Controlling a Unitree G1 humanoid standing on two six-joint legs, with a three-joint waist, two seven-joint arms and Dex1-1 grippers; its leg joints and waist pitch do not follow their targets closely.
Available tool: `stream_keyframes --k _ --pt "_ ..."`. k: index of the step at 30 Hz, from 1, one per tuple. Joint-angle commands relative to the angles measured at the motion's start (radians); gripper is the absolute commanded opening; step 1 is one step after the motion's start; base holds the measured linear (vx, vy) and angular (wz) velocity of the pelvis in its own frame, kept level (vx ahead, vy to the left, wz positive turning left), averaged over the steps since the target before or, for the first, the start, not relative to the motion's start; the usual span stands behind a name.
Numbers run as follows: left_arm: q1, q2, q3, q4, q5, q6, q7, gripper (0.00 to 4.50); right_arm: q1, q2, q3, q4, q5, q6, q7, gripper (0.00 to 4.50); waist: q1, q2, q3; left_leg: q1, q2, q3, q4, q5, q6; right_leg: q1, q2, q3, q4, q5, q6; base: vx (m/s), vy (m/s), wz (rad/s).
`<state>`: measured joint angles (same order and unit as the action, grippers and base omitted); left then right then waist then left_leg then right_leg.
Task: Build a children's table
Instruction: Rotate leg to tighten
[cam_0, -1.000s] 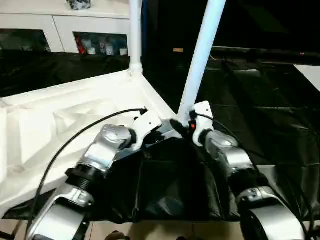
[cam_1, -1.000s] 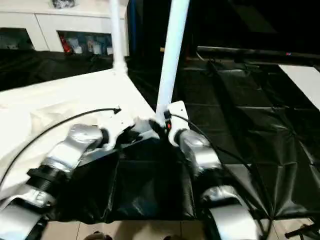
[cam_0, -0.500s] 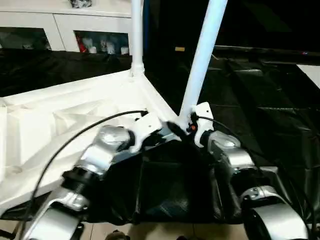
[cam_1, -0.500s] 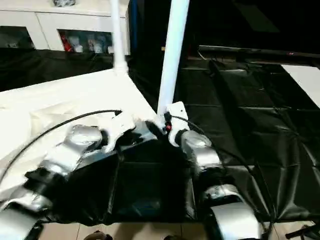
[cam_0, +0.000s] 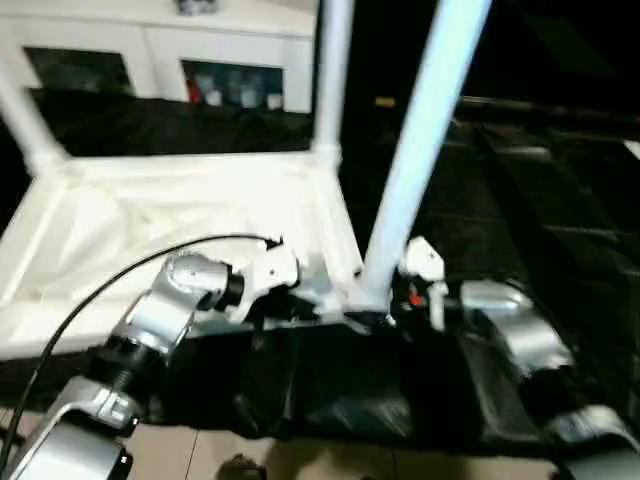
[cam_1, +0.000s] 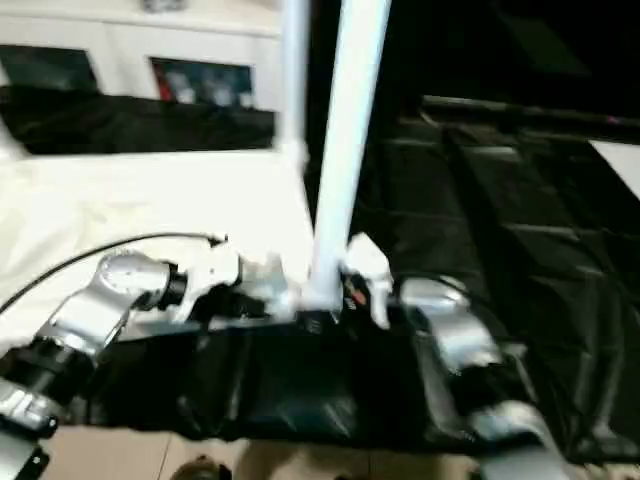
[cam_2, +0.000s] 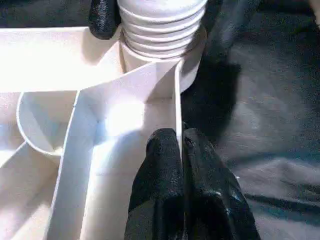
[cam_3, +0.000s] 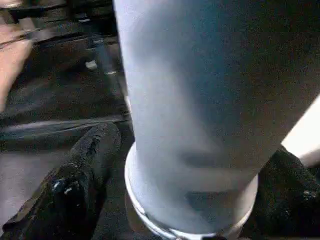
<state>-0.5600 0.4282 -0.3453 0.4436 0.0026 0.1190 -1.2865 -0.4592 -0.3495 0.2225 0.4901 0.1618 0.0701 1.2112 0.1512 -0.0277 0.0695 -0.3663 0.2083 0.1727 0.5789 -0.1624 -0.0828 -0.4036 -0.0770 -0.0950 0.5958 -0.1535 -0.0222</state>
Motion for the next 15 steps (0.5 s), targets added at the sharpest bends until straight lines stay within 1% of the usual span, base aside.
stream_keyframes --k 1,2,4,6,7,8,10,11,12,15 --pt "-0.037 -0.027 -0.011 -0.024 -0.020 -0.033 -0.006 0.00 0.009 0.008 0.049 -0.072 0.027 0.021 0.070 3.56 -0.005 0.013 -0.075 0.022 0.033 -0.005 -0.070 -0.318 0.013 0.045 -0.074 0.053 -0.077 -0.372 -0.174 0.000 0.000 0.00" --pt "-0.039 -0.027 -0.011 -0.021 -0.020 -0.034 -0.013 0.00 0.015 0.003 0.056 -0.084 0.029 0.030 0.083 3.56 -0.004 0.013 -0.075 0.021 0.033 -0.006 -0.070 -0.317 0.012 0.047 -0.075 0.052 -0.078 -0.377 -0.170 0.000 0.000 0.00" --pt "-0.043 -0.024 -0.015 -0.014 -0.019 -0.038 -0.030 0.00 0.027 -0.002 0.063 -0.105 0.029 0.052 0.102 3.47 -0.004 0.011 -0.076 0.021 0.032 -0.007 -0.070 -0.315 0.010 0.046 -0.076 0.052 -0.080 -0.389 -0.161 0.000 0.000 0.00" --pt "-0.043 -0.022 -0.017 -0.010 -0.019 -0.042 -0.036 0.00 0.033 -0.003 0.065 -0.117 0.032 0.063 0.106 3.25 -0.004 0.011 -0.076 0.019 0.031 -0.007 -0.070 -0.308 0.010 0.047 -0.076 0.052 -0.081 -0.387 -0.159 0.000 0.000 0.00" --pt "-0.044 -0.021 -0.017 -0.008 -0.019 -0.043 -0.042 0.00 0.039 -0.006 0.068 -0.132 0.036 0.075 0.106 3.25 -0.004 0.011 -0.076 0.019 0.031 -0.008 -0.070 -0.308 0.010 0.047 -0.076 0.051 -0.080 -0.389 -0.159 0.000 0.000 0.00" --pt "-0.044 -0.020 -0.017 -0.007 -0.019 -0.043 -0.044 0.00 0.041 -0.008 0.070 -0.138 0.038 0.079 0.106 3.07 -0.003 0.010 -0.077 0.019 0.031 -0.008 -0.070 -0.303 0.011 0.048 -0.077 0.051 -0.081 -0.391 -0.155 0.000 0.000 0.00" --pt "-0.041 -0.019 -0.016 -0.005 -0.018 -0.047 -0.046 0.00 0.049 -0.007 0.072 -0.152 0.040 0.097 0.104 2.98 -0.004 0.011 -0.078 0.018 0.032 -0.008 -0.069 -0.297 0.011 0.048 -0.076 0.051 -0.079 -0.386 -0.157 0.000 0.000 0.00" --pt "-0.041 -0.019 -0.016 -0.005 -0.018 -0.047 -0.046 0.00 0.049 -0.007 0.072 -0.152 0.040 0.097 0.104 2.90 -0.003 0.013 -0.077 0.019 0.032 -0.008 -0.070 -0.299 0.011 0.047 -0.076 0.051 -0.079 -0.386 -0.157 0.000 0.000 0.00" --pt "-0.037 -0.021 -0.013 -0.004 -0.014 -0.047 -0.037 0.00 0.058 0.002 0.066 -0.155 0.042 0.110 0.092 2.79 -0.004 0.011 -0.078 0.018 0.032 -0.008 -0.069 -0.299 0.010 0.047 -0.075 0.051 -0.078 -0.377 -0.160 0.000 0.000 0.00" --pt "-0.035 -0.033 -0.003 -0.002 -0.008 -0.033 -0.006 0.00 0.064 0.024 0.048 -0.141 0.043 0.117 0.054 2.77 -0.003 0.011 -0.078 0.019 0.032 -0.008 -0.069 -0.299 0.008 0.047 -0.076 0.051 -0.078 -0.377 -0.161 0.000 0.000 0.00"
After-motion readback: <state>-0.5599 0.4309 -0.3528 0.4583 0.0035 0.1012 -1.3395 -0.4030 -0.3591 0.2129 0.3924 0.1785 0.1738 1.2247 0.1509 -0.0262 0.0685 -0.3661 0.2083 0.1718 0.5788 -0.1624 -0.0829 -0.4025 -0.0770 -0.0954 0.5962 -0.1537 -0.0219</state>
